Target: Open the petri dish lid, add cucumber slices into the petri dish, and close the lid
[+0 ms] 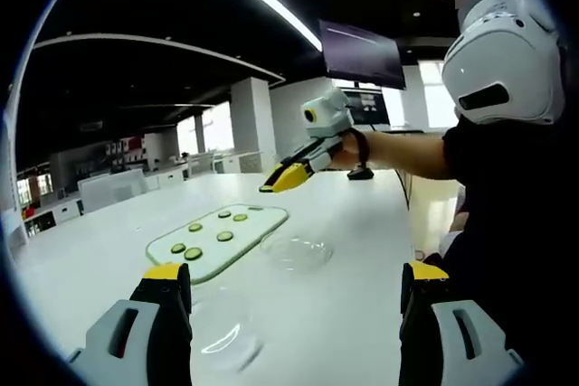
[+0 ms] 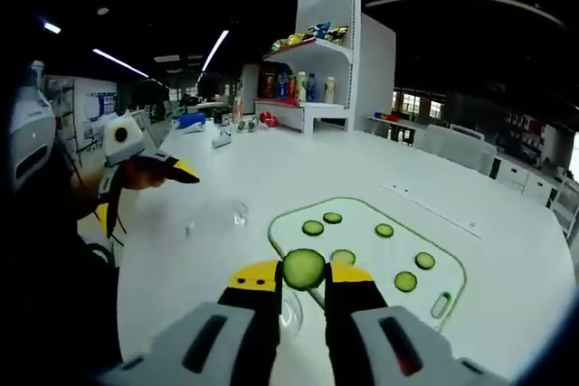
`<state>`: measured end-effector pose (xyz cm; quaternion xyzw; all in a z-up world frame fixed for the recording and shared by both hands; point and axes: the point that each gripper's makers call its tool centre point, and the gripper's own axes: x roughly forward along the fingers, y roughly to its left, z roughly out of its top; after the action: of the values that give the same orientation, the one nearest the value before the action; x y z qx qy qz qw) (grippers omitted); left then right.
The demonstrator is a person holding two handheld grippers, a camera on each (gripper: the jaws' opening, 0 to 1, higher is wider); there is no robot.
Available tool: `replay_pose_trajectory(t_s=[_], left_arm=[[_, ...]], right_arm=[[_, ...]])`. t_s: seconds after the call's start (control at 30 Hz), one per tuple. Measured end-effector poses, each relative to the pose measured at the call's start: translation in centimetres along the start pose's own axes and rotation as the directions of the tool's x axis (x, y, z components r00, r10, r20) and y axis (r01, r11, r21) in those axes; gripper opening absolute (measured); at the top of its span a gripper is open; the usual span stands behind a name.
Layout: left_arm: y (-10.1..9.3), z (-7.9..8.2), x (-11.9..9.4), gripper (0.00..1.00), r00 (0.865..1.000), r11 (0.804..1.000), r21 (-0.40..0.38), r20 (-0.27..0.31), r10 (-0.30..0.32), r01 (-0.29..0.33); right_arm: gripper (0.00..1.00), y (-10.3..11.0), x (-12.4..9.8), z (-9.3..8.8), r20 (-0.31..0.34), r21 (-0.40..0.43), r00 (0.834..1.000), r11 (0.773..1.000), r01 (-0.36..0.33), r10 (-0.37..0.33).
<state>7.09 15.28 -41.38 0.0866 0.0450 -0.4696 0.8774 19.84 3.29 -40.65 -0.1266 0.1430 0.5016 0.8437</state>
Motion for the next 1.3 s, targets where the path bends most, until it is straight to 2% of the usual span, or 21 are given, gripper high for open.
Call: replay_pose_trajectory(t_s=[0.23, 0.57, 1.0, 1.3], left_arm=[[-0.3, 0.0, 0.4, 0.95, 1.000, 1.000, 0.005, -0.007, -0.007, 0.007], [-0.3, -0.1, 0.5, 0.95, 1.000, 1.000, 0.005, -0.010, -0.010, 0.010], [-0.1, -0.4, 0.3, 0.95, 1.000, 1.000, -0.006, -0.006, -0.004, 0.004], [0.1, -0.6, 0.4, 0.95, 1.000, 1.000, -0.015, 0.001, 0.000, 0.000]], right_arm=[[0.15, 2.4, 0.3, -1.1, -0.020, -0.008, 0.999, 0.999, -0.046, 0.046], [0.15, 3.6, 1.1, -3.6, -0.073, 0.006, 0.995, 0.998, -0.069, 0.070], [0.15, 4.1, 2.1, -5.4, -0.136, -0.008, 0.988, 0.997, -0.075, 0.073], [0.15, 4.5, 2.4, -6.0, -0.165, -0.008, 0.983, 0.996, -0.084, 0.081]])
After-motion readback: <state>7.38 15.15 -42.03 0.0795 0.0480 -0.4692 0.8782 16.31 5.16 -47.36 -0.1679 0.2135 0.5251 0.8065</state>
